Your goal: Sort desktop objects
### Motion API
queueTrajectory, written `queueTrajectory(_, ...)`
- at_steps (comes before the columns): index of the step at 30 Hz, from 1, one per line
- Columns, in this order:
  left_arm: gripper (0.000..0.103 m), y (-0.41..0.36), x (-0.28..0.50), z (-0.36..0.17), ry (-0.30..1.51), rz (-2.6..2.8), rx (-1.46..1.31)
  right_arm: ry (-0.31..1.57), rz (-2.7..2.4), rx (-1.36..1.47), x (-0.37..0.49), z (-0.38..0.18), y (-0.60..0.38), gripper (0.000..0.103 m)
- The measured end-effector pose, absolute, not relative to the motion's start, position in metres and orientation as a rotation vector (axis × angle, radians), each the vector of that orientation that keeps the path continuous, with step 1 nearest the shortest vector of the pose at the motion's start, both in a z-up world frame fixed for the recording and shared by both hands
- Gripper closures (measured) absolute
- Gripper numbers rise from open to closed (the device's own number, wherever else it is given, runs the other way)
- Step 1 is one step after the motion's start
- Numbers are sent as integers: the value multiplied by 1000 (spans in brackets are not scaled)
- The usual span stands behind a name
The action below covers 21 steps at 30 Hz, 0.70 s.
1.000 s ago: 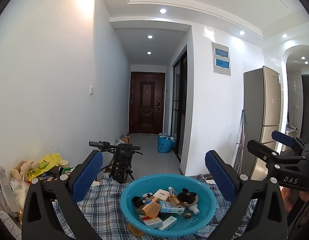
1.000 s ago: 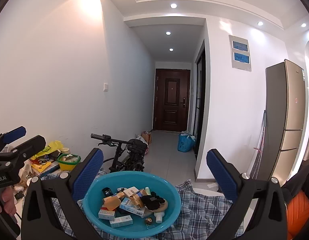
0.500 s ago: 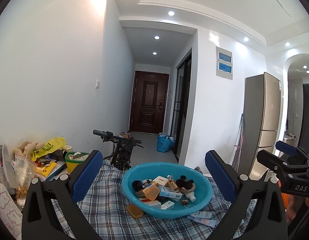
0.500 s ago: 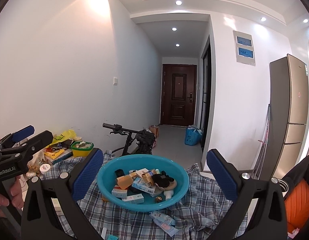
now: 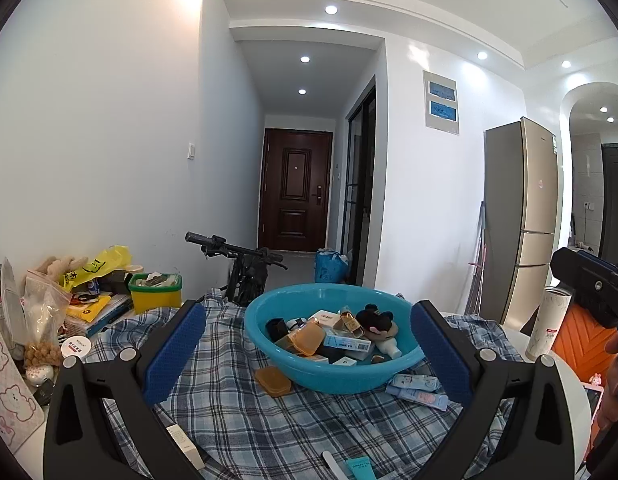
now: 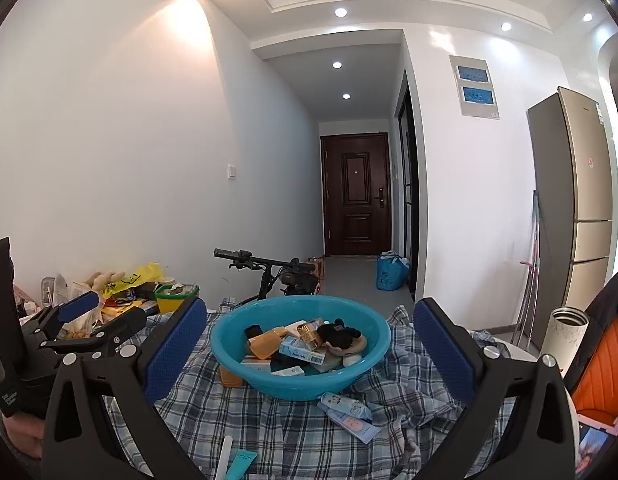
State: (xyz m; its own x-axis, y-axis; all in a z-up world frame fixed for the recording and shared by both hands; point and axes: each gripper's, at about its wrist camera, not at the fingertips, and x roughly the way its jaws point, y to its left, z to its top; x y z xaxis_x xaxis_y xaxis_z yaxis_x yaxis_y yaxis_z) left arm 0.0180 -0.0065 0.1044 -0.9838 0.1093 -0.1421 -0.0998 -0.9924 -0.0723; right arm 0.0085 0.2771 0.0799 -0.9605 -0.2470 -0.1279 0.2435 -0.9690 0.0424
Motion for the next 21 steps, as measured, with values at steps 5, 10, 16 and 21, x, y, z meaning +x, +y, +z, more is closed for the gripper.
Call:
queueTrajectory(5, 0, -6, 18, 79, -111, 3024, -243, -104, -2885, 226, 6, 54, 282, 0)
queueTrajectory(10, 0, -11, 16, 54, -158, 3039, -215, -13, -3024, 164, 11, 37, 283, 0)
queueTrajectory(16, 0, -12, 10, 32, -118, 3096, -242, -171, -2999, 204, 6, 14, 298, 0)
queueTrajectory(21, 0, -13, 7, 17, -125, 3075, -289, -154, -2987, 224, 0, -2, 289, 0)
